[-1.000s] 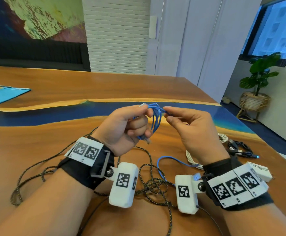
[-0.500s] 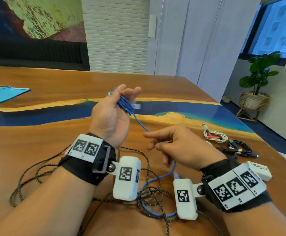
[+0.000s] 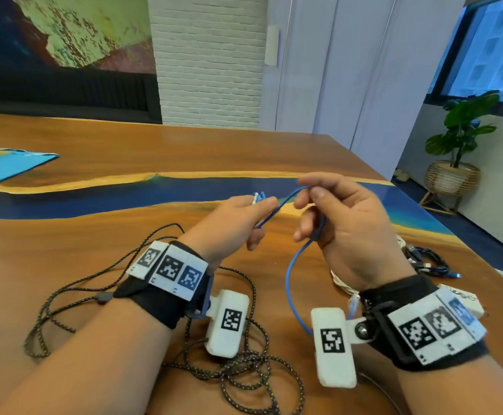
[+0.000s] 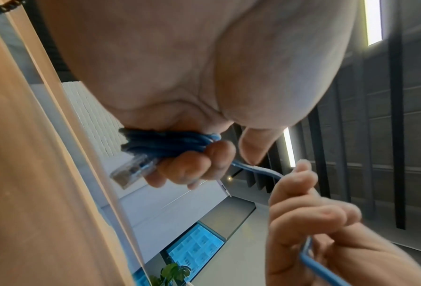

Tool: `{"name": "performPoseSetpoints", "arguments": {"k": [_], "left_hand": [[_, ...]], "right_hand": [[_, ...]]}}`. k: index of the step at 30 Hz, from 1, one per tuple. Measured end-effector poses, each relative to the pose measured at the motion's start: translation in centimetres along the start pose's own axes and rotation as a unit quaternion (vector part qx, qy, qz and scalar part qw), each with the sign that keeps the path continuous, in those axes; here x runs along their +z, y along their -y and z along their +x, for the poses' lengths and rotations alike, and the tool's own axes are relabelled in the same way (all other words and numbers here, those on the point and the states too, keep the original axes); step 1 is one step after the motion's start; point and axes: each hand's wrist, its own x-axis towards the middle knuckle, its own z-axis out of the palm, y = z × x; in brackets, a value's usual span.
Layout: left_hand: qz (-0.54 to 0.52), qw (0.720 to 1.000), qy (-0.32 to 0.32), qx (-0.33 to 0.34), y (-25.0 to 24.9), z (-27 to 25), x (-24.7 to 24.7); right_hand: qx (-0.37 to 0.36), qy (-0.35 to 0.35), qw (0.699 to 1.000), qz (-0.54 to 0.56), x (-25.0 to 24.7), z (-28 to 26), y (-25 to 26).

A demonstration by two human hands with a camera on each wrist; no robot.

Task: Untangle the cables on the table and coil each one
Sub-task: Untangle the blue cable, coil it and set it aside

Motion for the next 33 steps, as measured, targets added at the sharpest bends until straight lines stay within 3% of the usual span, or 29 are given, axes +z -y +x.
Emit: {"name": "performPoseSetpoints", "arguments": {"k": [5, 11, 15, 20, 26, 33], "left_hand": [[0.06, 0.997, 0.045, 0.013, 0.1, 0.0, -0.2], [-0.04, 0.997, 0.058, -0.021, 0.2, 0.0, -0.3], [-0.188, 0.981, 0.032, -0.024, -0.1, 0.0, -1.2], [-0.32, 0.945, 0.065, -0.025, -0.4, -0.1, -1.6], [-0.334, 0.932, 0.129, -0.063, -0.7, -0.6, -0.5], [-0.257, 0.954, 0.146, -0.049, -1.4, -1.4, -0.3]], "right_hand": [[0.049, -0.068, 0.996, 0.036, -0.2, 0.2, -0.4], [0.078, -0.107, 0.991, 0.016, -1.1, 0.7, -0.3], [0.125, -0.083, 0.985, -0.082, -1.9, 0.7, -1.1], [0.137, -0.035, 0.973, -0.185, -1.3, 0.3, -1.8], [0.14, 0.025, 0.977, -0.162, -0.1, -0.1, -2.0], [0.173, 0.033, 0.961, -0.212, 0.2, -0.3, -1.8]]}}
